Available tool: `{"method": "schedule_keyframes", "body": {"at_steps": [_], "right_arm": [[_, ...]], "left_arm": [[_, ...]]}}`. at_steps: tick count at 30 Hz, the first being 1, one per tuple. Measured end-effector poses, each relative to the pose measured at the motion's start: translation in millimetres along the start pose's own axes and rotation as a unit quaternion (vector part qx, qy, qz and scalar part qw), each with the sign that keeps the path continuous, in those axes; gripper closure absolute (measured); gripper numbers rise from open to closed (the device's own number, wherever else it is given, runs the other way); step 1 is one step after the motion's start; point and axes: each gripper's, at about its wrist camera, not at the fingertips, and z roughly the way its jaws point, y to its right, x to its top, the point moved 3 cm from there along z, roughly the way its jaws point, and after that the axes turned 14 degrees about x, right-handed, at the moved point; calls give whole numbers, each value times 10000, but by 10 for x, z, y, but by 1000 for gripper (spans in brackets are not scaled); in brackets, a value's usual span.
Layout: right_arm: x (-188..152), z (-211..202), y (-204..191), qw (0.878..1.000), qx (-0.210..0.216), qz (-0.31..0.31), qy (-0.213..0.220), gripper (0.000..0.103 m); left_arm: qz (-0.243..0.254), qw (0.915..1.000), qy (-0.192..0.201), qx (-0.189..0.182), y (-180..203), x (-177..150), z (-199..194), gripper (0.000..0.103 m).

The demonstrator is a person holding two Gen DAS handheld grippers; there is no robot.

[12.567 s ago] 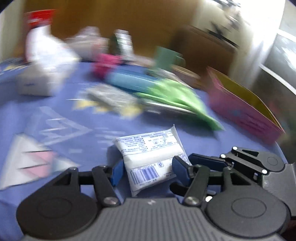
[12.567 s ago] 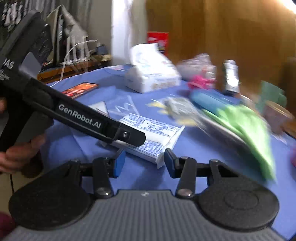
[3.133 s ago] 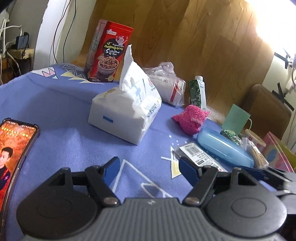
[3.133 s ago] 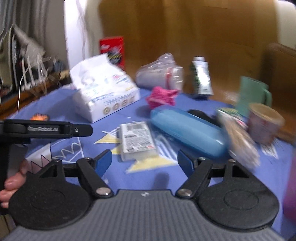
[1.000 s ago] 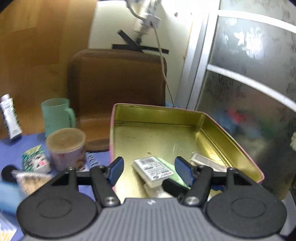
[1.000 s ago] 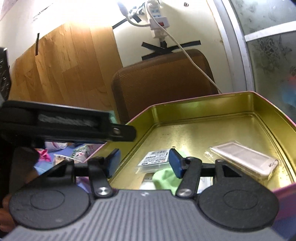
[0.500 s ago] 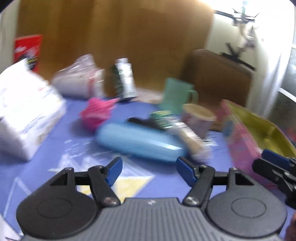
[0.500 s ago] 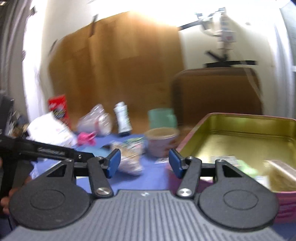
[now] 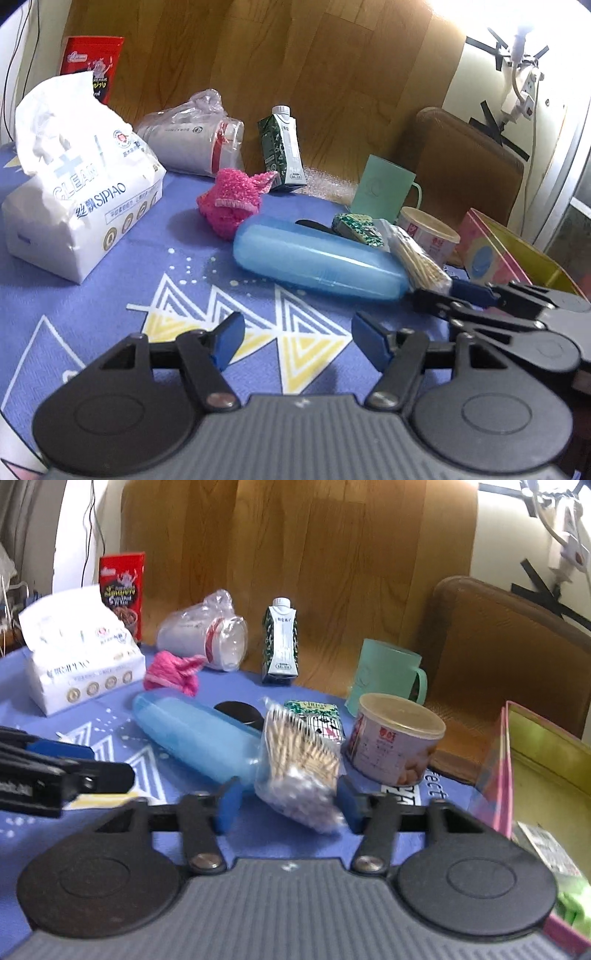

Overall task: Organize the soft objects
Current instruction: 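Grasp the bag of cotton swabs with the left gripper, then place the cotton-swab bag into the pink tin and release it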

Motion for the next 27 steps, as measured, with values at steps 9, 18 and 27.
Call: {"method": "schedule_keyframes", "body": {"at_steps": [9,18,27], "right_arm": [[-489,-830,-502,9931,279,-1135,-118,67],[-828,-1354,-417,9955,949,51,-38,31],[-839,-1149,-262,9886,1077,1046,126,43]], "left_arm": [[-303,9983,-84,-482,-123,13,-41,30],[152,9908,-362,-1295,263,-185,-362,30],[952,9789,-699,-1669,783,-474,-451,48]]}}
